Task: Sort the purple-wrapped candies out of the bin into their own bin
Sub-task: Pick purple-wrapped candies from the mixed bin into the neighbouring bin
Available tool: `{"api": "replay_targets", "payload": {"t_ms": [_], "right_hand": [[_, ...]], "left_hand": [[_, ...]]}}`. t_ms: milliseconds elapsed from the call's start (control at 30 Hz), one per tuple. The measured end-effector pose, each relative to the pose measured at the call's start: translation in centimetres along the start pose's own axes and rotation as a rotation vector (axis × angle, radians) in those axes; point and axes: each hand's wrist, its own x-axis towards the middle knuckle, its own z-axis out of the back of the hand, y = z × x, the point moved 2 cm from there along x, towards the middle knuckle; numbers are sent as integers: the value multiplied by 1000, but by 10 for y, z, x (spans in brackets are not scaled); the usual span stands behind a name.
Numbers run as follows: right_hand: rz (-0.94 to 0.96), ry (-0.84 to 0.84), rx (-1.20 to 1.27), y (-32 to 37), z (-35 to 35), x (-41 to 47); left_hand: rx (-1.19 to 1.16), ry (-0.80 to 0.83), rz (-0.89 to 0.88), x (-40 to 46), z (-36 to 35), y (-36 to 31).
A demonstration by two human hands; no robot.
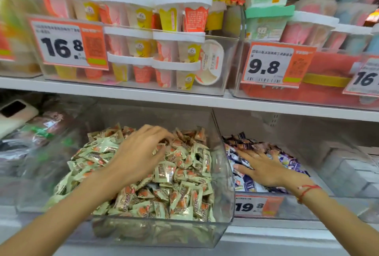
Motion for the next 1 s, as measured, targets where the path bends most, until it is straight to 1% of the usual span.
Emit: {"api": "replay_targets", "payload": {"t_ms": [67, 100, 133, 167, 200, 233, 267, 300, 333, 367, 433, 500, 567, 633, 767, 867, 933, 1000], "right_hand": [[-5, 41, 43, -3, 7, 1], [-15, 8, 69, -3, 14, -4], [-42, -88, 87, 0, 22, -10], [-75, -256, 96, 6, 30, -20], [-90, -470, 136, 14, 39, -31], [-56, -674, 208, 27, 46, -42], [35, -828, 279, 45, 53, -55], [157, -902, 327, 69, 59, -66], [275, -876, 336, 95, 61, -73], [394, -794, 304, 122, 61, -75], [572, -527, 149, 170, 47, -61], [691, -293, -70, 199, 30, -34], [673, -165, -253, 205, 20, -12], [608, -135, -327, 198, 14, 2], [520, -145, -383, 188, 12, 7], [465, -89, -448, 193, 18, 7], [459, -46, -469, 194, 21, 6], [463, -1, -478, 190, 21, 5]], "left_hand": [[78, 56, 62, -14, 3, 22], [121, 99, 99, -20, 3, 29], [162, 155, 128, -25, 2, 36], [199, 211, 144, -30, -1, 42], [231, 256, 148, -35, -4, 46], [252, 278, 148, -39, -7, 50], [260, 275, 149, -41, -9, 54], [264, 262, 155, -42, -10, 56], [267, 250, 162, -42, -10, 58], [269, 245, 171, -41, -9, 59], [287, 231, 193, -40, -8, 60], [318, 199, 223, -40, -8, 62], [322, 178, 258, -41, -6, 64], [319, 168, 261, -42, -6, 66], [230, 168, 181, -34, -9, 50], [287, 294, 76, -26, -25, 33], [325, 315, 83, -22, -32, 35], [328, 272, 123, -18, -28, 45]]}}
